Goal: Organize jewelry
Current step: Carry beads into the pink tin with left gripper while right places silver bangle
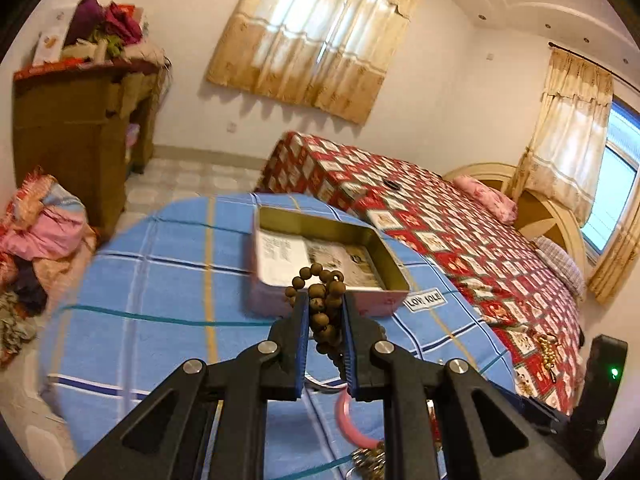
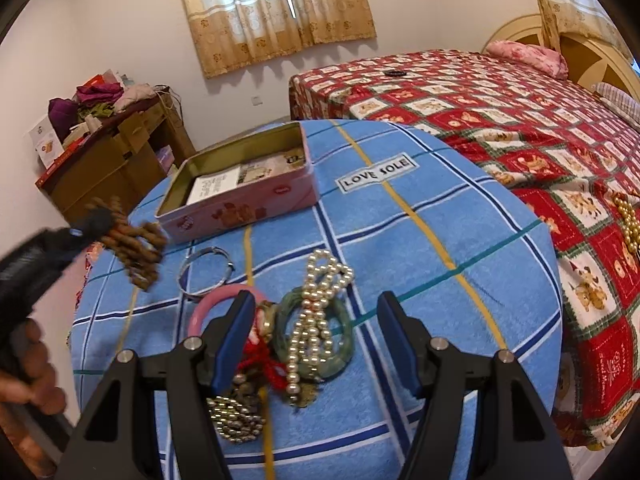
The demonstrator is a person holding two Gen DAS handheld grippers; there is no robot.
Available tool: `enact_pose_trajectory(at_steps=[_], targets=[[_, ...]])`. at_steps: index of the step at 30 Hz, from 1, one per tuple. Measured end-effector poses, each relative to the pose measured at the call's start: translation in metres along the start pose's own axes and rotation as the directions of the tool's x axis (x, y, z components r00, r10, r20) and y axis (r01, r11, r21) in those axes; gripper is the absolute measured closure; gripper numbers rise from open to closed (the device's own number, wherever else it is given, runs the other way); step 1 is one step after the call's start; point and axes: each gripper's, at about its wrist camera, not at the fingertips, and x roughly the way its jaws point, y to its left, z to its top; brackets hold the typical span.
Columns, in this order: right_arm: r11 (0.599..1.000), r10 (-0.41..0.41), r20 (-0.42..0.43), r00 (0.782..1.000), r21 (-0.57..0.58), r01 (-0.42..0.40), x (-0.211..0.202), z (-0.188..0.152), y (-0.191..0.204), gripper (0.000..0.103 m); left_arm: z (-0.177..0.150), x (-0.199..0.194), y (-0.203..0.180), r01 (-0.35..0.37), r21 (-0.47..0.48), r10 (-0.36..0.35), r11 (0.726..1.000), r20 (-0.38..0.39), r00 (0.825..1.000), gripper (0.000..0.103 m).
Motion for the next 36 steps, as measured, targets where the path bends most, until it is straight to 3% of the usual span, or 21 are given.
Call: enact_pose_trajectory(at_steps=[3, 5, 7, 11, 16, 18, 22, 29, 36], targets=[[0.996, 0.085, -0.016, 0.996, -0.031, -0.085, 0.009, 0.011, 0.015, 0.035, 0.0, -0.003, 0.006, -0.101, 0.035, 0.101, 0.994, -0.004, 0.995, 0.088], [0.991, 0.119, -0.049, 0.992, -0.052, -0.122, 0.022, 0.02, 0.027, 0.022, -0.002, 0.001, 0.012, -0.123, 0.031, 0.123, 0.992, -0.012, 0.992, 0.088], [0.979, 0.175, -0.096, 0.98, -0.084, -0.184, 0.041, 0.028, 0.043, 0.021, -0.005, 0.002, 0.019, -0.133, 0.011, 0.133, 0.991, -0.022, 0.991, 0.088], [0.96, 0.161, -0.221, 0.962, -0.193, -0.205, 0.088, 0.03, 0.077, 0.021, -0.008, 0.004, 0.028, -0.136, -0.001, 0.136, 0.991, -0.024, 0.99, 0.088], [0.945, 0.101, -0.281, 0.954, -0.273, -0.18, 0.124, 0.02, 0.097, 0.019, -0.009, 0.003, 0.034, -0.151, 0.003, 0.151, 0.989, -0.016, 0.988, 0.088], [0.939, 0.059, -0.255, 0.965, -0.314, -0.14, 0.123, 0.018, 0.101, 0.02, -0.009, 0.004, 0.039, -0.148, -0.01, 0.148, 0.989, -0.02, 0.989, 0.088], [0.92, -0.005, -0.223, 0.975, -0.384, -0.083, 0.122, 0.01, 0.106, 0.032, -0.011, 0.007, 0.04, -0.144, -0.02, 0.144, 0.989, -0.031, 0.989, 0.088], [0.934, 0.04, -0.224, 0.974, -0.338, -0.116, 0.112, 0.014, 0.096, 0.034, -0.012, 0.007, 0.031, -0.132, 0.001, 0.132, 0.991, -0.025, 0.991, 0.088], [0.944, 0.083, -0.07, 0.994, -0.315, -0.101, 0.066, 0.053, 0.094, 0.034, 0.001, 0.012, 0.019, -0.11, 0.026, 0.11, 0.994, 0.002, 0.994, 0.088]])
